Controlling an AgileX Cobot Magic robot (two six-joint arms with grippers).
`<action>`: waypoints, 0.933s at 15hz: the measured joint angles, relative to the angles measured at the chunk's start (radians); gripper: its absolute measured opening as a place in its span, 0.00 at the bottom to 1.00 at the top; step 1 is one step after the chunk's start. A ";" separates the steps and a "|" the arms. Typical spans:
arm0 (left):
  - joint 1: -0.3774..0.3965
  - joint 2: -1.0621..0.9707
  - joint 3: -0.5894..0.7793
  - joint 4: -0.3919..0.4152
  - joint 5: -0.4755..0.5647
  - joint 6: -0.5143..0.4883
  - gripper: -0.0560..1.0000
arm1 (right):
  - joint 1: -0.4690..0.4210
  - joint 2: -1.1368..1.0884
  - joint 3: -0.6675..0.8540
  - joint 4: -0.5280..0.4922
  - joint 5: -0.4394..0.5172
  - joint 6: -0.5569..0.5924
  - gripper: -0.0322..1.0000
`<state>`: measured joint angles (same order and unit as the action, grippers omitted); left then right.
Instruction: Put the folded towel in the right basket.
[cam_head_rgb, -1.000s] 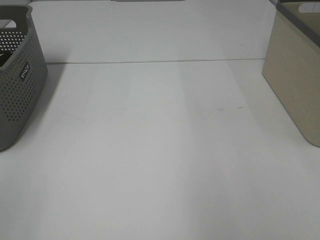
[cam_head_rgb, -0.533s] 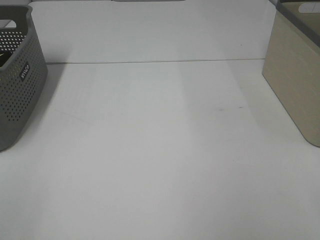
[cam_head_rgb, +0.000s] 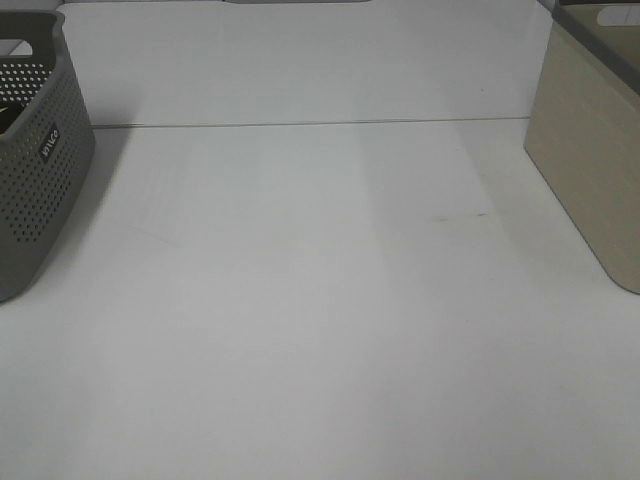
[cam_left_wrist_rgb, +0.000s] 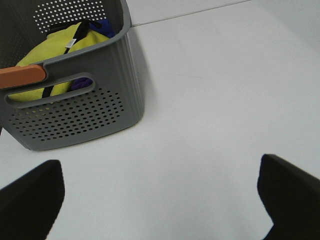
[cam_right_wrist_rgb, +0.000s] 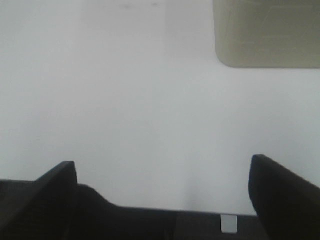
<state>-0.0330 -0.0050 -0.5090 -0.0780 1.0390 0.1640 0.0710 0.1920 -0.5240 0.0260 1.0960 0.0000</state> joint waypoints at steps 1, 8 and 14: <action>0.000 0.000 0.000 0.000 0.000 0.000 0.99 | 0.000 -0.061 0.002 0.000 -0.007 0.000 0.85; 0.000 0.000 0.000 0.000 0.000 0.000 0.99 | 0.000 -0.196 0.005 0.001 -0.008 -0.026 0.84; 0.000 0.000 0.000 0.000 0.000 0.000 0.99 | 0.000 -0.196 0.005 0.001 -0.008 -0.029 0.84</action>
<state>-0.0330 -0.0050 -0.5090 -0.0780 1.0390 0.1640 0.0710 -0.0040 -0.5190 0.0270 1.0880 -0.0290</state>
